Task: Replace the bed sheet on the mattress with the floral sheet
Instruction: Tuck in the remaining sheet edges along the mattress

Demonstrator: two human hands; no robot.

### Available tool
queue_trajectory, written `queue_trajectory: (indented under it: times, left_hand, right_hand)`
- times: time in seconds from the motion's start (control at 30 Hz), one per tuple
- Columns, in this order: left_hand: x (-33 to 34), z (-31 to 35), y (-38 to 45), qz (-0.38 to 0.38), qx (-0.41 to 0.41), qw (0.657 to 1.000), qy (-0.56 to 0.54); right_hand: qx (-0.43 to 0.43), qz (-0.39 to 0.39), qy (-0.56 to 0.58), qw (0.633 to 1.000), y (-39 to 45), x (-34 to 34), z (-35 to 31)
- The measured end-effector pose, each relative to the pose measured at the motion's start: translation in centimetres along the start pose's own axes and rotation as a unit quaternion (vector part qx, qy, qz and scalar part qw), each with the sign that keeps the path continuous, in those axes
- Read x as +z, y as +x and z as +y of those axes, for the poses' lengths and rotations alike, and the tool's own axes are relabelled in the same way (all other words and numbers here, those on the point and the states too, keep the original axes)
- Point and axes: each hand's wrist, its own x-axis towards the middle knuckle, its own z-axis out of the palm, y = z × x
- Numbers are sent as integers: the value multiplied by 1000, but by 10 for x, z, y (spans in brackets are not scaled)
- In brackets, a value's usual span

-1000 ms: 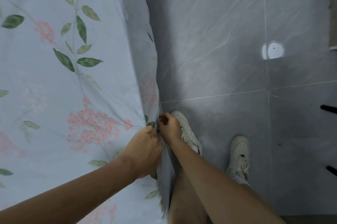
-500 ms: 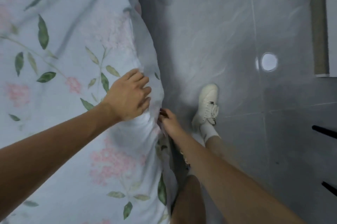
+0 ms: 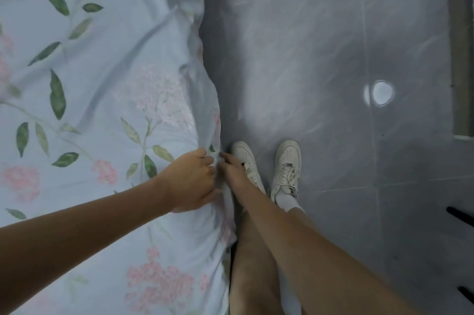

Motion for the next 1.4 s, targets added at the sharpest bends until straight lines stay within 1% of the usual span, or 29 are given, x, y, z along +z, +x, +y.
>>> queue_trajectory:
  times: [0.1,0.2,0.27,0.33,0.43,0.5,0.53,0.63,0.7,0.77,0.83,0.9,0.93,0.97,1.0,1.07,1.13,1.23,1.3,1.37,1.4]
  left_hand:
    - [-9,4,3,-30,-4,1000,7]
    - [-20,5,2,-66,-5,998,9]
    - [-24,3,-7,-30,5,999,23]
    - [-25,-1,-15,12,7,999,30]
    - [-24,0,-19,9,12,1000,22]
    - [-21,3,-18,8,14,1000,15]
    - [-19,3,-18,14,12,1000,9]
    - [-18,0,-15,26,8,1000,6]
    - [-21,0,-13,22,8,1000,18]
    - [-20,0,-12,11,5,1000,27]
    - [-17,1,-13,-5,3,1000,25]
    - [-11,0,-10,-32,4,999,19]
    - [-8,-1,-8,-48,7,999,17]
    - [-6,-3,-6,-62,11,998,15]
    - [-4,-6,-3,-76,13,997,12]
    - [-7,-11,3,-79,9,997,-4]
    - [-22,-24,8,-43,-20,999,-26]
    - [-60,-68,13,83,-75,993,-47]
    - [-86,-110,15,148,-102,983,-35]
    - [-106,-156,18,178,-130,975,-9]
    - [-113,-177,19,177,-143,974,-1]
  right_hand:
    - [1,18,25,1000,7,11,1]
    - [6,43,25,999,3,15,-8]
    - [19,63,31,997,5,14,-11]
    - [33,49,64,996,7,14,-14]
    - [94,13,123,988,12,17,-15]
    - [132,-14,126,983,20,22,-15]
    - [137,-24,116,983,24,24,-16]
    - [130,-42,81,987,34,21,-17]
    - [85,-40,44,995,32,18,-20]
    - [-4,14,-59,998,28,16,-20]
    - [-80,81,-170,979,27,18,-13]
    - [-92,120,-217,964,22,17,-15]
    - [-84,118,-216,965,18,13,-23]
    - [-77,112,-191,972,14,8,-33]
    - [-62,99,-148,982,10,2,-43]
    - [-29,62,-76,995,5,-14,-65]
    - [-19,38,-59,997,5,-24,-81]
    - [-21,19,-73,997,31,-29,-79]
    - [-37,26,-56,997,26,-23,-105]
    - [-59,30,-49,997,13,-15,-143]
    - [-66,27,-53,996,14,-11,-158]
